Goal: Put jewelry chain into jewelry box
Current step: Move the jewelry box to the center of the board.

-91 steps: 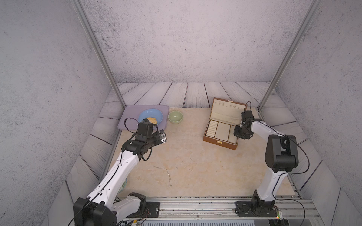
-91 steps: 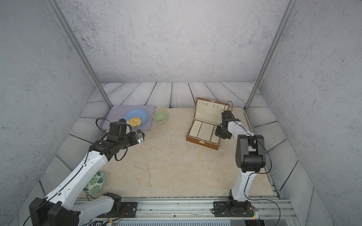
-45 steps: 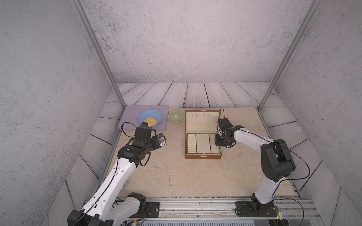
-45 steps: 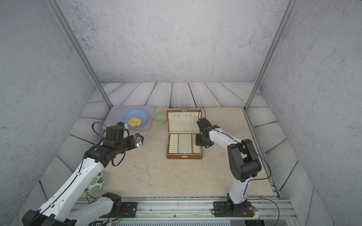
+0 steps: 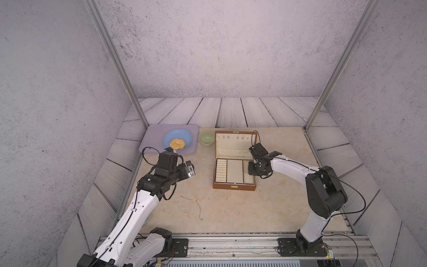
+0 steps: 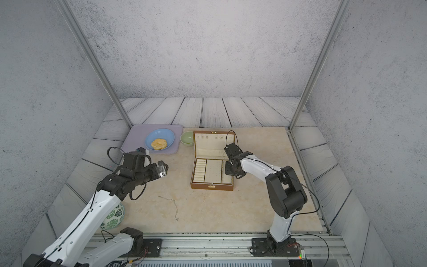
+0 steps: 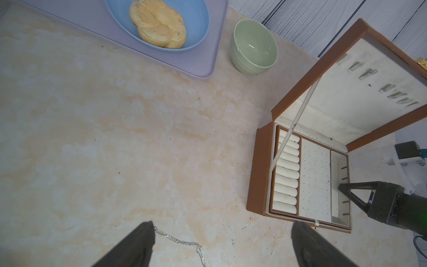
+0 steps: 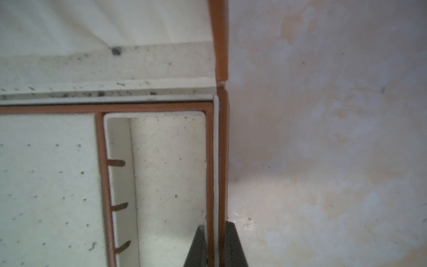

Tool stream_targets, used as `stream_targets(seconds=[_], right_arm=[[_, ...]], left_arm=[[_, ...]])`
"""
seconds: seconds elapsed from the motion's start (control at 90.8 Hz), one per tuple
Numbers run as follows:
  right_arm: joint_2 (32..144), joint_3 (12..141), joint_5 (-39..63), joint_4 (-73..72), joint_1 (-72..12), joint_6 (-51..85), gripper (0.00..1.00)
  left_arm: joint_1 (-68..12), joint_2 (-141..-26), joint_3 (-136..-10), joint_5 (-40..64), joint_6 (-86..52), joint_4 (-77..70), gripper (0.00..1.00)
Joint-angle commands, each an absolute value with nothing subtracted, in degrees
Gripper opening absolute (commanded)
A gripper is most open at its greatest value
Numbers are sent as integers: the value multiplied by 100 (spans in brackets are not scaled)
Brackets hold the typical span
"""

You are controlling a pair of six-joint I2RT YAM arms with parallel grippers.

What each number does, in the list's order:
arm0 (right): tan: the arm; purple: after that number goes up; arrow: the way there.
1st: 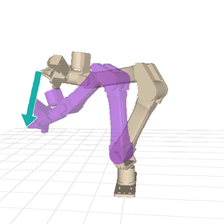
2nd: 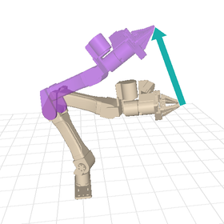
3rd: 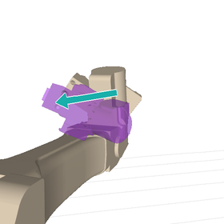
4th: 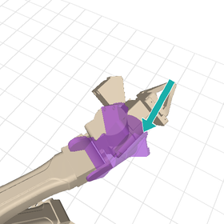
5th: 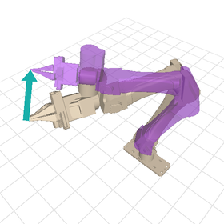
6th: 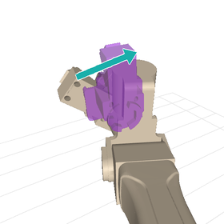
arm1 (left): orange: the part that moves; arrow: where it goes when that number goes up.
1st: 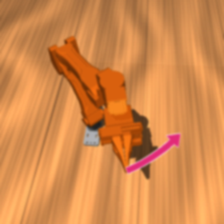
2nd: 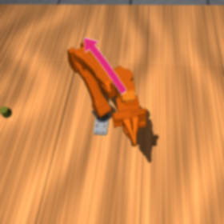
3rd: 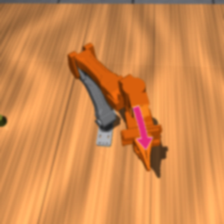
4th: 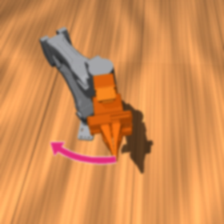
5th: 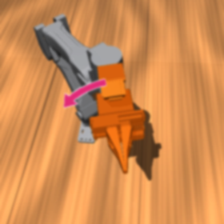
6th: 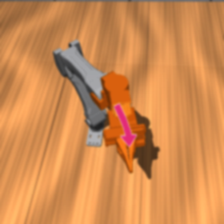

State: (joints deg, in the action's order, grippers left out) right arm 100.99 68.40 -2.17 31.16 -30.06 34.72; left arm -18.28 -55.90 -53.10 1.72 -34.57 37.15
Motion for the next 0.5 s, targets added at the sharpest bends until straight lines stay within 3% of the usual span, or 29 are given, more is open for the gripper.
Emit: stream_targets(seconds=[0.0,0.484], right_arm=[[10086,6913,-39,3233,-3191,3678,0],[9708,6486,-96,3316,-3347,3586,0]], left_arm=[[-1879,-5494,-5270,111,-3463,3810,98],[-1879,-5480,-5254,84,-3445,3813,98]])
